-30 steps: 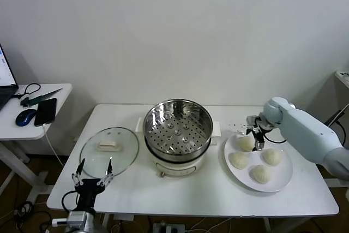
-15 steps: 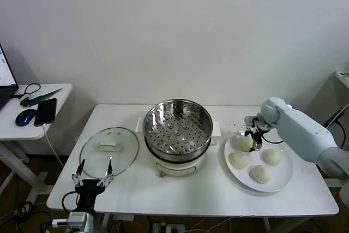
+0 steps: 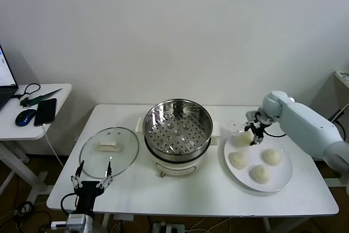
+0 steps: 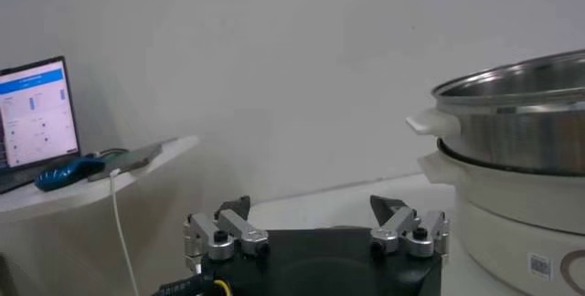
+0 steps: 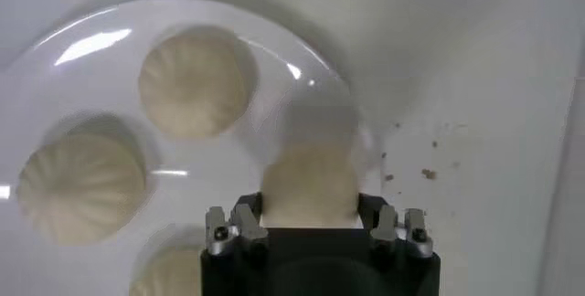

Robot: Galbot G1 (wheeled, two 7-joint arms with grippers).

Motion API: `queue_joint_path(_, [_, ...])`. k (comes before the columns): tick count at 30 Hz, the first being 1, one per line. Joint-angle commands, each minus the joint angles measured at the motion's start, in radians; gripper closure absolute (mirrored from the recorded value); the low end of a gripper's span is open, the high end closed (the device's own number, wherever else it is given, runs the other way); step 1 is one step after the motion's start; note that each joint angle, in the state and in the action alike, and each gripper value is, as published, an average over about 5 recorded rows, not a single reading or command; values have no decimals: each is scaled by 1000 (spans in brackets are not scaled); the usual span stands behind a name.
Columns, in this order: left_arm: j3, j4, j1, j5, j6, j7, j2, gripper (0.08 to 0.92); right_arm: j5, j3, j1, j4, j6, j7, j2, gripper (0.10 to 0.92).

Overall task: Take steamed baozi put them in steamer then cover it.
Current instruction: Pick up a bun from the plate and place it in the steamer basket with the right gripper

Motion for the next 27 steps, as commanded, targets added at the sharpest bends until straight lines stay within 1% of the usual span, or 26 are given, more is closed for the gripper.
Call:
queue_joint_path(1, [2,-1,1,0,0,0,0,177,55,-248,340,163,141,-24,2,347])
queue_joint_path(5, [6,-4,4,6,3,1,-1,177,68,-289,451,210,198,-30,57,347])
queue_joint_path(8, [10,-6,6,11,5,2,-3,177,60,-289,488,214,233,-29,120,347])
queue_joint_path(11, [14,-7,8,17,6,2,-3,177,22,-283,496,223,277,-24,193,344])
queue_joint_path(15, [17,-9,13,21,6,1,-5,177,-54,-275,462,264,323,-13,262,341])
queue_joint_path(19, [19,-7,17,23,5,1,-6,177,-174,-256,390,310,372,5,327,339])
queue_joint_path(27, [20,-5,19,23,5,1,-7,177,-405,-208,243,282,441,41,401,338])
